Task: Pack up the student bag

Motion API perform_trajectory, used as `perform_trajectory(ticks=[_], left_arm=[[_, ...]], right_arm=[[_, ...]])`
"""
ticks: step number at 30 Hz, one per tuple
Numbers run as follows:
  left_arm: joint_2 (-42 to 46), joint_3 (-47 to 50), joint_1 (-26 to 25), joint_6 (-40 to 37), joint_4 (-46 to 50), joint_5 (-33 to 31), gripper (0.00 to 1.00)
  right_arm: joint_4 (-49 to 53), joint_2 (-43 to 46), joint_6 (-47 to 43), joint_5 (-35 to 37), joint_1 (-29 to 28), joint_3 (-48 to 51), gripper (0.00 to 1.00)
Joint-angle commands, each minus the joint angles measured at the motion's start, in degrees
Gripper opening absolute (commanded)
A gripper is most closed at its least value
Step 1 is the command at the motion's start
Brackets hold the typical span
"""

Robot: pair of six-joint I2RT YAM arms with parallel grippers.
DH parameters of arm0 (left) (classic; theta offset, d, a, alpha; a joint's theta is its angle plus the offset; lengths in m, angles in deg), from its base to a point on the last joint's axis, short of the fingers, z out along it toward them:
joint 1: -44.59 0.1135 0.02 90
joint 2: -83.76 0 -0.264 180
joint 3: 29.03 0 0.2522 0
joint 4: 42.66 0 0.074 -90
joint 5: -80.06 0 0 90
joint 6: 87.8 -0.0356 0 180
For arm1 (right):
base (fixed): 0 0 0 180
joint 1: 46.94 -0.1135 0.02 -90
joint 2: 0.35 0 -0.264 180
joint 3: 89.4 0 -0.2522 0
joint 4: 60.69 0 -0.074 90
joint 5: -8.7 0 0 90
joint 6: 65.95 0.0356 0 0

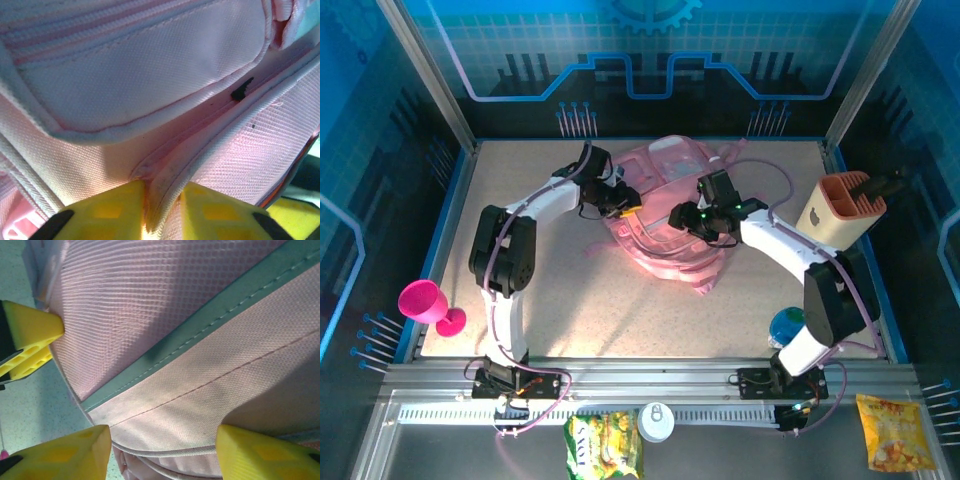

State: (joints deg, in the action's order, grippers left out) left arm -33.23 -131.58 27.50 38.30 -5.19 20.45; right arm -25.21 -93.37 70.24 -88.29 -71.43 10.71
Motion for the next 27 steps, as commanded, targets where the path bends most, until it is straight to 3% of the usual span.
perform_trajectory(ticks=[1, 6, 16, 20, 24, 27], left_arm=[[-0.6, -1.6, 0.3, -0.3, 0.0, 3.3, 0.17], [1.9, 0.4, 0.5, 0.4, -1.2, 3.2, 0.00], [12.8, 14.5, 2.1, 7.8, -10.2, 1.3, 0.00], [13.2, 17.1, 2.0, 10.8, -12.9, 2.1, 0.00], [13.2, 17.7, 1.7, 12.5, -14.8, 2.7, 0.00], [12.9, 17.3, 1.2, 13.1, -15.3, 3.1, 0.00]], right_arm=[[0.4, -2.1, -1.1, -1.4, 1.4, -2.1, 0.58], [0.1, -5.7, -2.9, -2.8, 2.3, -5.0, 0.57], [2.6, -19.1, -9.5, -5.4, 2.4, -19.8, 0.55], [3.7, -24.0, -12.0, -6.8, 2.8, -27.2, 0.56], [4.0, -22.9, -12.8, -5.9, 2.9, -29.0, 0.57], [2.7, -17.4, -11.7, -3.9, 2.8, -24.7, 0.58]])
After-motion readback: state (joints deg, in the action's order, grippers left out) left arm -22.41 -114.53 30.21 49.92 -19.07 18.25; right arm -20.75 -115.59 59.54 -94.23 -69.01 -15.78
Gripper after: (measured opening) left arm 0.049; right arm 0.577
